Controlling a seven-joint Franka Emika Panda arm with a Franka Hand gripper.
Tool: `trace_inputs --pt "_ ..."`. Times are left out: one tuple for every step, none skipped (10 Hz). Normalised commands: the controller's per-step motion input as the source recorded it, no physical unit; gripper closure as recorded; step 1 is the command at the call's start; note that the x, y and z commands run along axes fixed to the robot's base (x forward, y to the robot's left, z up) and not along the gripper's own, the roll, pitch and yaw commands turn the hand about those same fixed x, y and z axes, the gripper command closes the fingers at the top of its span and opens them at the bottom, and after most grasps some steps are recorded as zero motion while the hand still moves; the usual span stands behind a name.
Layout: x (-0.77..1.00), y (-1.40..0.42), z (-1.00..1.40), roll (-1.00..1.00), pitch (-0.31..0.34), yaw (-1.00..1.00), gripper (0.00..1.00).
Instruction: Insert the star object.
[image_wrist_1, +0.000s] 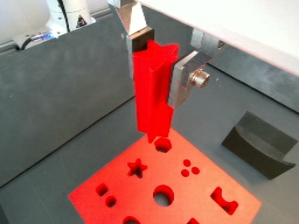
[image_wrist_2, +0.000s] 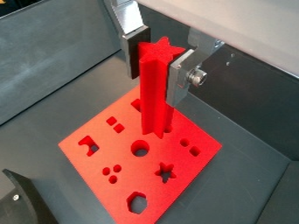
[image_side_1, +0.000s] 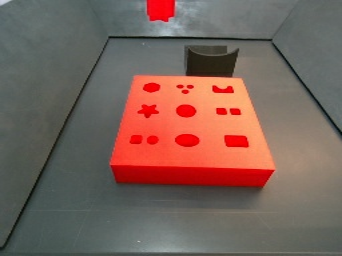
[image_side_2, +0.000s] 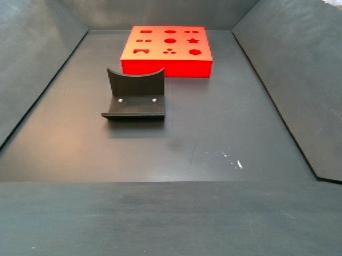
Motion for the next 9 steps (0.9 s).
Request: trace_inputs --pt "0.23 -0.17 -0.45 0.02 0.000 -0.05 1.00" --pt "0.52 -0.35 -0.55 0.17 0.050 0.00 1.00" --pt "0.48 -0.37 -0.45 0.28 0.100 0.00 1.00" --pt "0.19 -0.23 -0.35 0.29 0.101 0.00 1.00" --pt "0.00 0.00 -0.45 0.05 0.023 -0.19 1.00" --pt "0.00 0.05 -0.43 0.00 0.024 -0.50 1.00" --pt "0.00 0.09 -0.33 -0.16 0.000 -0.76 1.00" --pt "0.00 0.00 -0.26 -0.22 -0.034 -0.87 1.00" --pt "0.00 0.00 -0.18 -0.26 -0.086 -0.84 1.00"
